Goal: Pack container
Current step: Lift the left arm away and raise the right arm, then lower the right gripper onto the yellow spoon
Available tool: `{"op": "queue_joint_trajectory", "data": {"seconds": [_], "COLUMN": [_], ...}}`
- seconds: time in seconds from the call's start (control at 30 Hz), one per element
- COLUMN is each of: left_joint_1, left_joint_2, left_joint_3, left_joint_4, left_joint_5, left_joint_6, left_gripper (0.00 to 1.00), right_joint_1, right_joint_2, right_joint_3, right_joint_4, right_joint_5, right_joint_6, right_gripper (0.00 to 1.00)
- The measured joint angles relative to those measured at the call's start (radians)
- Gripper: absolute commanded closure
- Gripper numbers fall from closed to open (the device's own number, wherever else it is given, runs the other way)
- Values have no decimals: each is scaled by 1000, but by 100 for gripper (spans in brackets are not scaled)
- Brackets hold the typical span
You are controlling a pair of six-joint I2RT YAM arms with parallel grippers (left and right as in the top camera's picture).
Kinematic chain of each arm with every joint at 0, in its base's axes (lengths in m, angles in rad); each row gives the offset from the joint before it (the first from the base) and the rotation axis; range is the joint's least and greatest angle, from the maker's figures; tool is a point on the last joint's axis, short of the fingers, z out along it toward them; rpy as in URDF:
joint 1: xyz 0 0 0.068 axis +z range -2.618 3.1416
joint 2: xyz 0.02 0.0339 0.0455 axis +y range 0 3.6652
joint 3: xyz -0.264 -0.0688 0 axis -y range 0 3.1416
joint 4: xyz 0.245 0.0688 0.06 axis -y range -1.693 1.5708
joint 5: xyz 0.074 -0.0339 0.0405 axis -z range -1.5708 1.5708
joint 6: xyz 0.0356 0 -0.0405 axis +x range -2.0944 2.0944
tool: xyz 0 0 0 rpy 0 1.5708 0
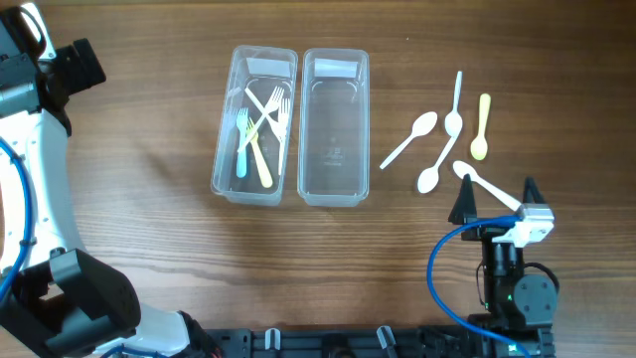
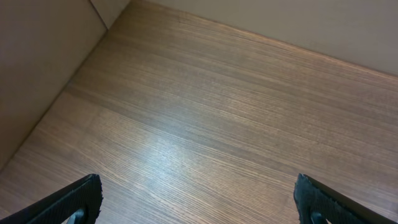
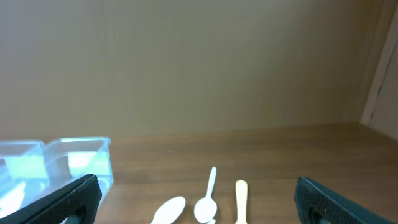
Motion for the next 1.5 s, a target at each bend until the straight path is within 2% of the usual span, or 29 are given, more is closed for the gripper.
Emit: {"op": "queue_joint_trajectory", "data": {"seconds": [0.07, 0.17, 0.23, 0.37, 0.4, 0.47, 0.6, 0.7, 0.73, 0.77, 0.83, 0.9, 1.17, 1.5], "left_joint_1": [0, 0, 0, 0, 0, 0, 0, 0, 0, 0, 0, 0, 0, 0], "left_joint_2": [0, -1, -2, -3, -3, -3, -3, -3, -3, -3, -3, -3, -3, -3], "left_joint_3": [0, 2, 2, 2, 2, 2, 2, 2, 2, 2, 2, 2, 2, 2], "left_joint_4": [-2, 2, -2, -3, -3, -6, -3, -3, -3, -3, -3, -3, -3, -3], "left_joint_5": [0, -2, -3, -3, -3, -3, -3, -3, -3, -3, -3, -3, -3, -3], "left_joint_6": [0, 0, 0, -1, 0, -1, 0, 0, 0, 0, -1, 0, 0, -1], "left_gripper": [0, 0, 0, 0, 0, 0, 0, 0, 0, 0, 0, 0, 0, 0], "right_joint_1": [0, -1, -2, -3, -3, -3, -6, -58, -89, -134, -187, -201, -203, -203], "right_joint_2": [55, 359, 685, 1176, 1300, 1432, 1559, 1580, 1589, 1610, 1664, 1725, 1944, 2042], "right_joint_3": [82, 449, 823, 1384, 1490, 1567, 1579, 1581, 1584, 1585, 1585, 1585, 1587, 1587], "right_joint_4": [-6, -54, -205, -602, -652, -659, -654, -699, -719, -744, -760, -767, -868, -916], "right_joint_5": [55, 122, 135, 109, 77, 14, -25, -33, -35, -39, -47, -60, -87, -92], "right_joint_6": [-16, -78, -90, -55, -47, -37, -33, -17, -5, 13, 28, 24, -49, -76], "right_gripper": [0, 0, 0, 0, 0, 0, 0, 22, 36, 41, 33, 32, 34, 40]}}
